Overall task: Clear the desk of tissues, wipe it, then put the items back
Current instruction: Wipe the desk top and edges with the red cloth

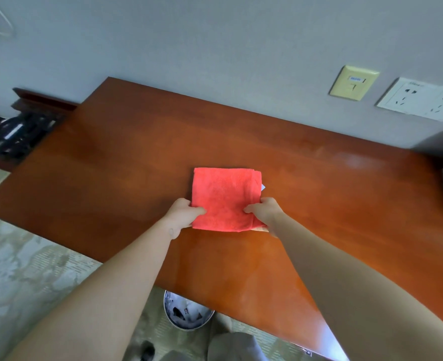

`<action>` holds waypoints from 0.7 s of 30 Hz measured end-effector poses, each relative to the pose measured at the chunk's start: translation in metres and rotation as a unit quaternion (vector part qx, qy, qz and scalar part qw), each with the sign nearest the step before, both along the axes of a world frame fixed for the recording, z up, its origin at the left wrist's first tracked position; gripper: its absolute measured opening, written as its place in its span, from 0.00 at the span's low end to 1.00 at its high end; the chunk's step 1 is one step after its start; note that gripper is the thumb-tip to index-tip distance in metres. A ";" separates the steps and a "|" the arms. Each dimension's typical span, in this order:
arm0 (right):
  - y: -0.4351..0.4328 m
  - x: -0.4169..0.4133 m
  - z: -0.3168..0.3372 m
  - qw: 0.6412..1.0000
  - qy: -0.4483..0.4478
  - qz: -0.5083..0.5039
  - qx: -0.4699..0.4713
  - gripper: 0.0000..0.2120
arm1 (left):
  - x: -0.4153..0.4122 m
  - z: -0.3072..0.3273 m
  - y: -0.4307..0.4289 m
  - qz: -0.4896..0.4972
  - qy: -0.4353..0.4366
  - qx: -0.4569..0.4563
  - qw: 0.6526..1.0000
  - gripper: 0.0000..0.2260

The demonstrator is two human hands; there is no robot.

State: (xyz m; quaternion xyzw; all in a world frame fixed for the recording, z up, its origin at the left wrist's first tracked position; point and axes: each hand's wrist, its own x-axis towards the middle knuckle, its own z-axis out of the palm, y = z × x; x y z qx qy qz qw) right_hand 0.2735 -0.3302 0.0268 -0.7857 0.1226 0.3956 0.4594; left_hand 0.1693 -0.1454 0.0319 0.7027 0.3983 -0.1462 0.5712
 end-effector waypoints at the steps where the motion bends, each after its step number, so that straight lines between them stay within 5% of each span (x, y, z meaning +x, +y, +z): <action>1: -0.005 -0.003 0.005 1.000 0.009 -0.011 0.017 0.18 | -0.003 0.005 -0.004 0.001 -0.006 -0.011 1.000 0.11; 14: -0.153 -0.084 0.033 0.995 -0.024 -0.070 0.073 0.16 | -0.059 0.014 -0.123 -0.058 -0.068 -0.034 0.995 0.13; 21: -0.238 -0.116 0.035 0.993 -0.064 -0.096 0.007 0.22 | -0.078 0.007 -0.206 -0.099 -0.082 -0.057 0.990 0.12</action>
